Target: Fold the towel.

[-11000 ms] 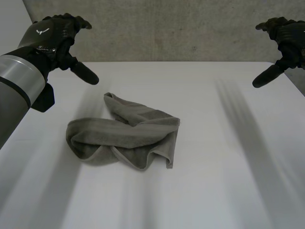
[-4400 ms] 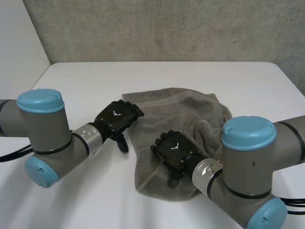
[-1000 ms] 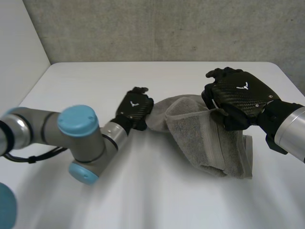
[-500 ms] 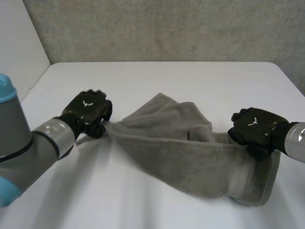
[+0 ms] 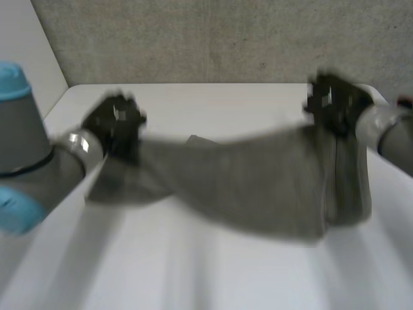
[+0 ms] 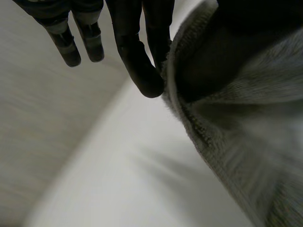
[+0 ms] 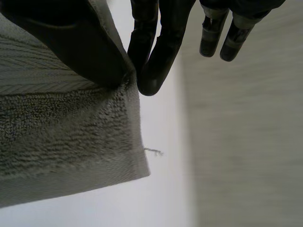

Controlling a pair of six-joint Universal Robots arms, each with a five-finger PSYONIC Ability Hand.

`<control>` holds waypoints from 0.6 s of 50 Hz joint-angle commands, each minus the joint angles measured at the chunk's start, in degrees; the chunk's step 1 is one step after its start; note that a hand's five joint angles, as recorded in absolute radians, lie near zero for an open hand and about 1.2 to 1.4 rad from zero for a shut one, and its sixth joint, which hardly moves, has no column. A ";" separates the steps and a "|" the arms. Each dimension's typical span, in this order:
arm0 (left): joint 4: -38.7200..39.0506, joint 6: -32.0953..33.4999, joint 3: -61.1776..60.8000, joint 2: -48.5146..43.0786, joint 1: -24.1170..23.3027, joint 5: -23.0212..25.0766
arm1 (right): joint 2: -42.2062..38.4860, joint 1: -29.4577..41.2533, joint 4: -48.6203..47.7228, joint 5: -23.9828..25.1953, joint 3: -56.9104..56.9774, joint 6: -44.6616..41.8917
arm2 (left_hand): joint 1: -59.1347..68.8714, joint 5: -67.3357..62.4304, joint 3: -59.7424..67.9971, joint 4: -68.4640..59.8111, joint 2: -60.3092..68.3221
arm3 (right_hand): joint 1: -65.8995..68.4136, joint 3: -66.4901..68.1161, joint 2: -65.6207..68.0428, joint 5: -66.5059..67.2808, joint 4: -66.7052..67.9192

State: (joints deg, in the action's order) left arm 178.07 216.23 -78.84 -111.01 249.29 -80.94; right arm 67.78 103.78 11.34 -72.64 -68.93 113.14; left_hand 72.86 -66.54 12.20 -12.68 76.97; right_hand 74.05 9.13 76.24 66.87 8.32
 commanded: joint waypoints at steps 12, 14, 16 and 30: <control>44.40 -6.07 7.41 12.65 -4.87 -3.63 | 12.28 1.16 -34.30 -1.29 8.56 25.27 | 7.14 -3.46 -2.20 2.68 3.03 | 5.95 0.87 3.76 3.13 1.68; 43.08 -7.56 5.13 12.83 -4.69 -1.35 | 12.89 0.64 -31.84 0.55 6.55 26.33 | 7.14 -3.46 -2.20 2.68 3.03 | 5.95 0.87 3.76 3.13 1.68; 41.92 -8.63 2.38 12.66 -4.51 0.70 | 13.87 0.02 -29.71 2.33 4.06 26.78 | 7.14 -3.46 -2.20 2.68 3.03 | 5.95 0.87 3.76 3.13 1.68; 29.28 -8.63 -20.27 8.36 2.60 5.09 | 13.34 -3.94 -26.54 14.64 -22.39 23.27 | 7.14 -3.46 -2.20 2.68 3.03 | 5.95 0.87 3.76 3.13 1.68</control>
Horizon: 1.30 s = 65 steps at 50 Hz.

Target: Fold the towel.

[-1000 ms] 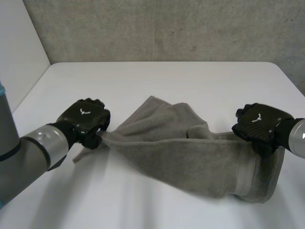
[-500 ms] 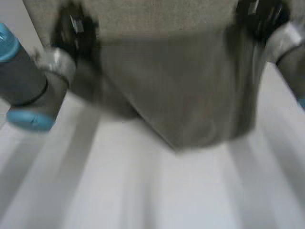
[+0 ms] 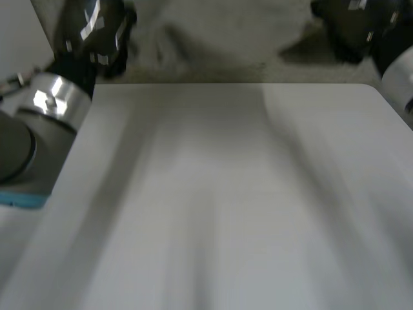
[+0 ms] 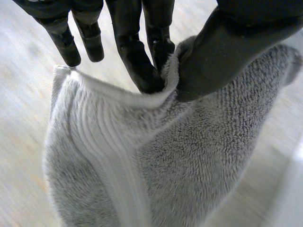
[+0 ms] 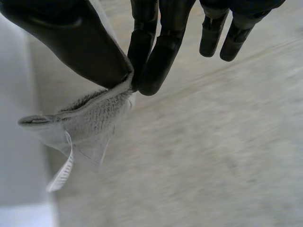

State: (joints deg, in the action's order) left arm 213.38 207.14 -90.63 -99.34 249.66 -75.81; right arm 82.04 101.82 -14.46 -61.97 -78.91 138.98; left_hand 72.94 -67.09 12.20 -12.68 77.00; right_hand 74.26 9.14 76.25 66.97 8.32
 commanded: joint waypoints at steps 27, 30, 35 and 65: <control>-14.22 0.46 -18.53 -4.90 -1.28 -3.28 | 0.83 -7.07 1.10 -1.49 -25.60 -3.47 | 7.06 -2.91 -2.20 2.68 3.00 | 5.74 0.86 3.75 3.03 1.68; -14.31 0.46 -18.88 -4.90 -1.55 -4.26 | 1.90 -7.52 1.37 -1.84 -25.59 -1.96 | 7.06 -2.91 -2.20 2.68 3.00 | 5.74 0.86 3.75 3.03 1.68; -14.22 0.46 -20.28 -4.99 -3.30 -6.89 | 3.13 -9.71 2.51 -4.03 -25.07 1.03 | 6.75 -2.60 -2.20 2.68 2.69 | 5.74 0.86 3.75 3.03 1.68; -13.25 0.19 -21.60 -9.47 -3.31 -14.46 | 3.30 -13.58 5.76 -4.04 -24.19 1.21 | -36.48 40.64 -2.20 2.68 -40.55 | 5.74 0.86 3.75 3.03 1.68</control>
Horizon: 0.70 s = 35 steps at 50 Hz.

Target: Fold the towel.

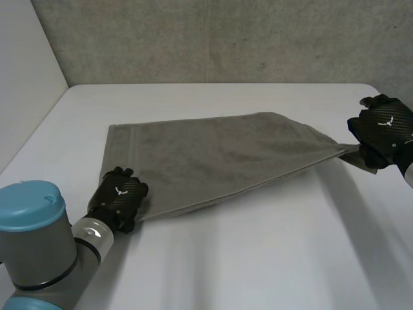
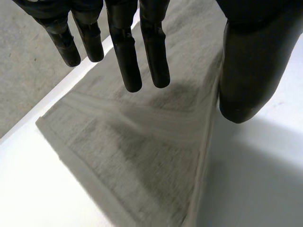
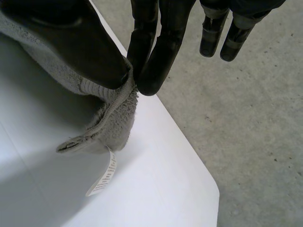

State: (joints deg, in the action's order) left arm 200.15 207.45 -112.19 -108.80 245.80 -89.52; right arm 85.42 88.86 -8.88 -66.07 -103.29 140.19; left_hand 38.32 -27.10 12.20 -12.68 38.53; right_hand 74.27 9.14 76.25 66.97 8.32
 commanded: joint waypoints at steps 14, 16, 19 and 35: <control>0.68 -0.29 -0.13 -1.33 0.47 -0.56 | -0.16 -1.59 3.51 0.06 1.69 0.61 | 9.48 -10.70 -2.20 2.68 9.27 | 5.73 0.86 3.75 3.03 1.68; 0.60 -0.29 -0.13 -1.94 0.56 -0.48 | -0.25 -2.11 3.60 0.06 1.95 0.43 | 41.58 -42.81 -2.20 2.68 41.37 | 5.73 0.86 3.75 3.03 1.68; 0.34 -0.03 -0.13 -1.60 0.82 -0.48 | -0.34 -3.08 4.04 0.24 2.65 0.26 | 41.68 -42.90 -2.20 2.68 41.47 | 5.73 0.86 3.75 3.03 1.68; -22.49 0.50 1.53 23.70 8.72 11.37 | 0.01 -11.34 30.99 10.34 3.28 -20.90 | 41.68 -42.90 -2.20 2.68 41.47 | 5.73 0.86 3.75 3.03 1.68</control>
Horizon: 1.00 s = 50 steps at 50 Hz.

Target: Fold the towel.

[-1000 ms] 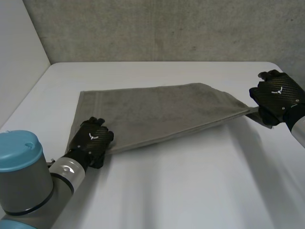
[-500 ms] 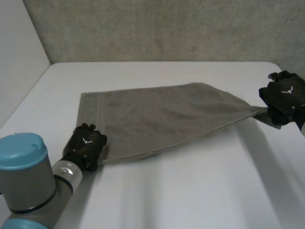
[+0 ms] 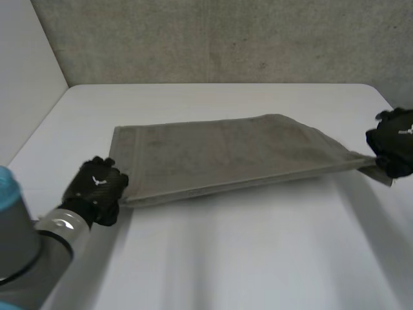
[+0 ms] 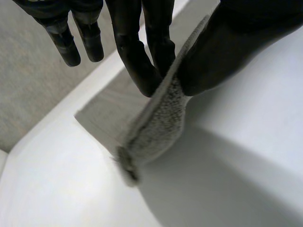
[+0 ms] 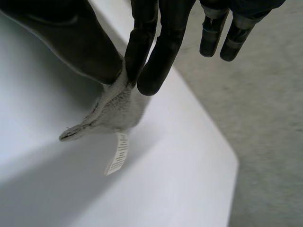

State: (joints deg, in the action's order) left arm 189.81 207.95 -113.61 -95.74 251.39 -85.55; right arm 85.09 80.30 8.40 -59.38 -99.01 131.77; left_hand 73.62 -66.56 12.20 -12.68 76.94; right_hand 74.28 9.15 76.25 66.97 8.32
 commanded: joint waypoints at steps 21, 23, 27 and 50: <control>-19.24 6.24 24.71 -4.77 10.18 16.82 | -13.35 4.05 17.74 3.22 19.41 -24.92 | 6.38 -3.44 -2.20 2.68 3.06 | 5.72 0.85 3.75 3.03 1.68; -15.70 6.06 29.94 -8.23 9.56 15.32 | -15.31 6.62 13.66 2.60 25.44 -21.73 | 6.38 -3.44 -2.20 2.68 3.06 | 5.72 0.85 3.75 3.03 1.68; -0.55 5.02 45.71 -15.16 5.61 8.14 | -19.87 11.36 -2.35 -4.48 43.40 -8.86 | 6.38 -3.44 -2.20 2.68 3.06 | 5.72 0.85 3.75 3.03 1.68; 23.59 -9.32 34.27 -6.03 7.61 13.47 | -9.60 8.39 -20.62 1.00 35.56 17.03 | 6.38 -3.44 -2.20 2.68 3.06 | 5.72 0.85 3.75 3.03 1.68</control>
State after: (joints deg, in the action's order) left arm 214.95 198.36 -70.58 -101.27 255.60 -76.18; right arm 75.60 90.59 -16.06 -63.33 -58.90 149.61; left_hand 73.75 -67.11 12.20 -12.68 77.13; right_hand 75.42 9.15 76.49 67.76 8.32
